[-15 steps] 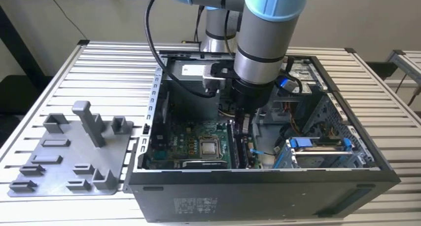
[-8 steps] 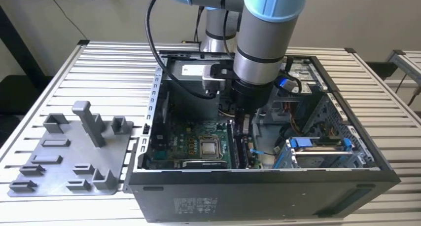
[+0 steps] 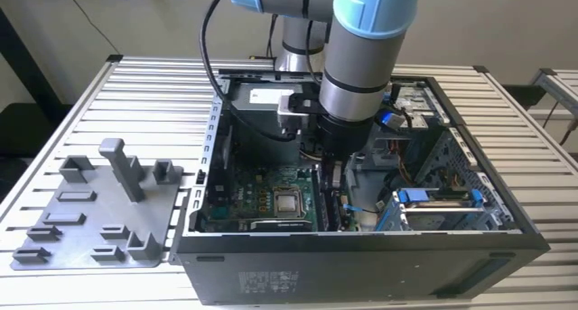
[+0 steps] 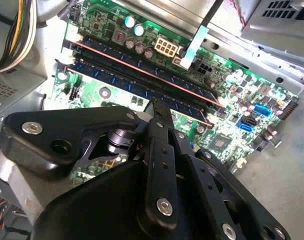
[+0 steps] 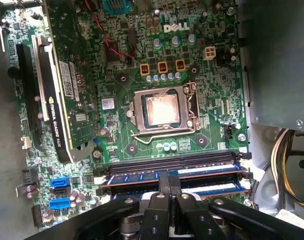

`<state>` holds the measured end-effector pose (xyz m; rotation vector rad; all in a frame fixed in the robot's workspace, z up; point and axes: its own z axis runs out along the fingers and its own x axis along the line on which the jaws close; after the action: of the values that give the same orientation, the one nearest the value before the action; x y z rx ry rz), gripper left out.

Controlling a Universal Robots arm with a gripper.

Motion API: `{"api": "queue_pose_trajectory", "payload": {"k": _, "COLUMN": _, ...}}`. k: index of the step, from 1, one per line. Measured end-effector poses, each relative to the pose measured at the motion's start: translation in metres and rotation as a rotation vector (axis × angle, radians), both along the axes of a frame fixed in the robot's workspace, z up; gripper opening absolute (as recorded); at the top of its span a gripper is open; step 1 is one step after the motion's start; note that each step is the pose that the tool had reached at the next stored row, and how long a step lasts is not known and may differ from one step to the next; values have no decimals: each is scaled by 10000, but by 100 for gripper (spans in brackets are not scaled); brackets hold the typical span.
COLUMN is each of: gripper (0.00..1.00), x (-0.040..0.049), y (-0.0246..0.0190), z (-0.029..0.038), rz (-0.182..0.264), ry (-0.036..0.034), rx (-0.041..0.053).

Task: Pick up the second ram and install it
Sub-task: 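Press down the second ram until it locks into place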

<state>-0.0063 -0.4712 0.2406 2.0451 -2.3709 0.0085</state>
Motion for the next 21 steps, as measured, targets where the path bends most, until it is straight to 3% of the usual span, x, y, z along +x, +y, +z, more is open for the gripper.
{"api": "queue_pose_trajectory", "payload": {"k": 9, "gripper": 11, "x": 0, "y": 0, "z": -144, "rz": 0, "ry": 0, "rx": 0}}
{"api": "queue_pose_trajectory", "payload": {"k": 15, "gripper": 11, "x": 0, "y": 0, "z": -206, "rz": 0, "ry": 2, "rx": -6}}
{"api": "queue_pose_trajectory", "payload": {"k": 18, "gripper": 11, "x": 0, "y": 0, "z": -198, "rz": 0, "ry": 0, "rx": -3}}
{"api": "queue_pose_trajectory", "payload": {"k": 21, "gripper": 11, "x": 0, "y": 1, "z": -131, "rz": 0, "ry": -1, "rx": 6}}
